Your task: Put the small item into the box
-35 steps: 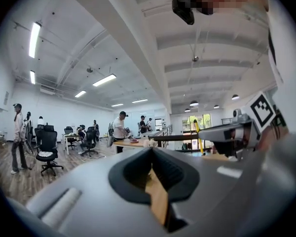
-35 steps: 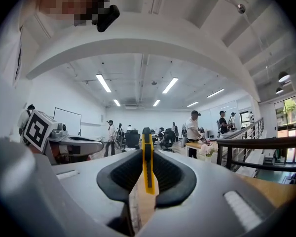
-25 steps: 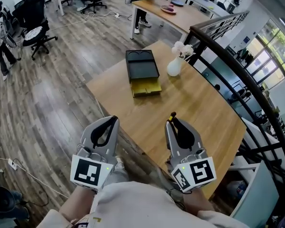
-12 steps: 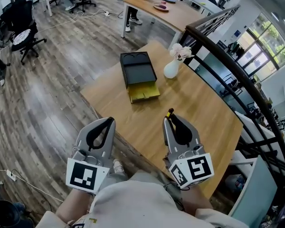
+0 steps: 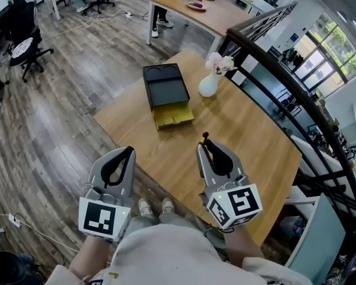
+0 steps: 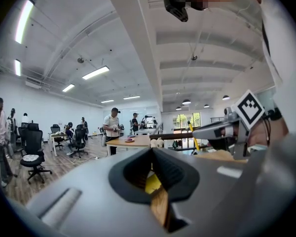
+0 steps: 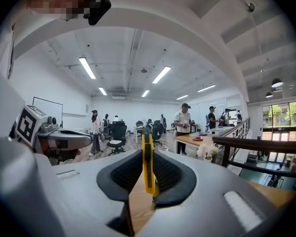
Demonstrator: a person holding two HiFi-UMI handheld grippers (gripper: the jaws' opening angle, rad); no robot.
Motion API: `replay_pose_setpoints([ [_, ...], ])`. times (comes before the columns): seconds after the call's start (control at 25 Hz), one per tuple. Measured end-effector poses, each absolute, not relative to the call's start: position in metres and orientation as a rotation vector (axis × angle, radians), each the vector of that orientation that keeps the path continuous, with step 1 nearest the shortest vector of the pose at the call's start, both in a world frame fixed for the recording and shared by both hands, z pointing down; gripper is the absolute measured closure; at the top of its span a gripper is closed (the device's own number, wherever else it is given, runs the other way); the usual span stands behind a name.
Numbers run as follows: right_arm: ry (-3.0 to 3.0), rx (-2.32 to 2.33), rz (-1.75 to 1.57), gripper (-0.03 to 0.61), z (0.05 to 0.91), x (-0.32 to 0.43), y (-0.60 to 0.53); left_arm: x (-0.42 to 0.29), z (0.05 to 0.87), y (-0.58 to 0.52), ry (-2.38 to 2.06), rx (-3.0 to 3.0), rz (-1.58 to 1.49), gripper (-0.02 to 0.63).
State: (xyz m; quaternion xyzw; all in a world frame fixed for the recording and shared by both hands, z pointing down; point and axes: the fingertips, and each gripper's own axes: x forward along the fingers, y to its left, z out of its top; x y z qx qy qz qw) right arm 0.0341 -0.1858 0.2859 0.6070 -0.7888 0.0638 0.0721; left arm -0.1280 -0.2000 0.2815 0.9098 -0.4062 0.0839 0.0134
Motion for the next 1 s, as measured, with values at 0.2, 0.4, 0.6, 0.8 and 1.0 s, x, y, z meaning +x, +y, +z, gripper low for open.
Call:
replay_pose_setpoints([
  [0.2, -2.372, 1.807, 0.219, 0.512, 0.294, 0.047, -0.194, -0.119, 0.279, -0.211, -1.257, 2.838, 0.225, 0.612],
  [0.4, -2.327, 1.770, 0.202, 0.512, 0.294, 0.061, -0.210, -0.113, 0.281, -0.224, -1.285, 2.833, 0.277, 0.613],
  [0.6, -2.298, 1.707, 0.180, 0.512, 0.298, 0.073, -0.242, -0.102, 0.297, -0.248, -1.289, 2.794, 0.375, 0.612],
  [0.8, -2.312, 1.633, 0.219, 0.512, 0.317, 0.075, -0.282, -0.088, 0.304, -0.273, -1.257, 2.837, 0.367, 0.612],
  [1.0, -2.281, 1.575, 0.235, 0.512, 0.349, 0.078, -0.324, -0.074, 0.323, -0.301, -1.171, 2.809, 0.310, 0.612],
])
